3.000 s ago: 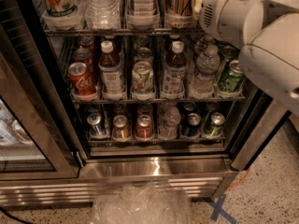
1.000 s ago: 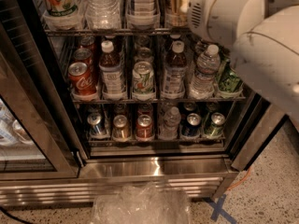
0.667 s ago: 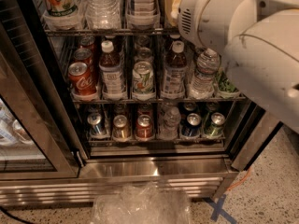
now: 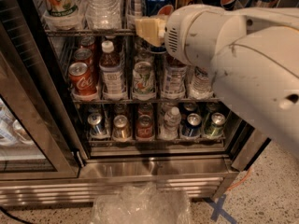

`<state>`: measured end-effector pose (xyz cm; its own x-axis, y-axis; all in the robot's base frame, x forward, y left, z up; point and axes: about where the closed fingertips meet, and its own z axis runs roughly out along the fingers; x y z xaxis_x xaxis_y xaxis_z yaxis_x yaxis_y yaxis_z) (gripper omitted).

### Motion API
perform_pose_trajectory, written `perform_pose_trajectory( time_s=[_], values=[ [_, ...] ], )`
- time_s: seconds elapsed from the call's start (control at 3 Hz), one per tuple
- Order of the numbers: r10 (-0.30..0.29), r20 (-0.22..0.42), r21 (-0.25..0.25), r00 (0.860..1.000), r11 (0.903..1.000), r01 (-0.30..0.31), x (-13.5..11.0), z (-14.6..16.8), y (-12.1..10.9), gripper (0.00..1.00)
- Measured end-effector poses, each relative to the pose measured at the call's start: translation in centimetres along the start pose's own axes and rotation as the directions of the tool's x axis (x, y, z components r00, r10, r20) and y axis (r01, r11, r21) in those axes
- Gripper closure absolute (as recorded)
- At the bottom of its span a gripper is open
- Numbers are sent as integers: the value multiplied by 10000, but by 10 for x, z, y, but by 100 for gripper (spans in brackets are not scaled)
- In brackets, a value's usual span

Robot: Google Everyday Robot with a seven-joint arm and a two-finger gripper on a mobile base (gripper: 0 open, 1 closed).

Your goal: Pick pepsi can from top shelf of fridge

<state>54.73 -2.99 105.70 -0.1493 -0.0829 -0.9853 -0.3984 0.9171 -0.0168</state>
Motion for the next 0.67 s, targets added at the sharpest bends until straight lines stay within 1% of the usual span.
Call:
perform_pose_trajectory(
  time_s=[0.33, 0.67],
  values=[
    [0, 0, 0, 10000, 10000, 0, 0, 0, 0, 100],
    [84, -147, -215, 9999, 9997, -87, 3, 1, 14, 100]
  ],
)
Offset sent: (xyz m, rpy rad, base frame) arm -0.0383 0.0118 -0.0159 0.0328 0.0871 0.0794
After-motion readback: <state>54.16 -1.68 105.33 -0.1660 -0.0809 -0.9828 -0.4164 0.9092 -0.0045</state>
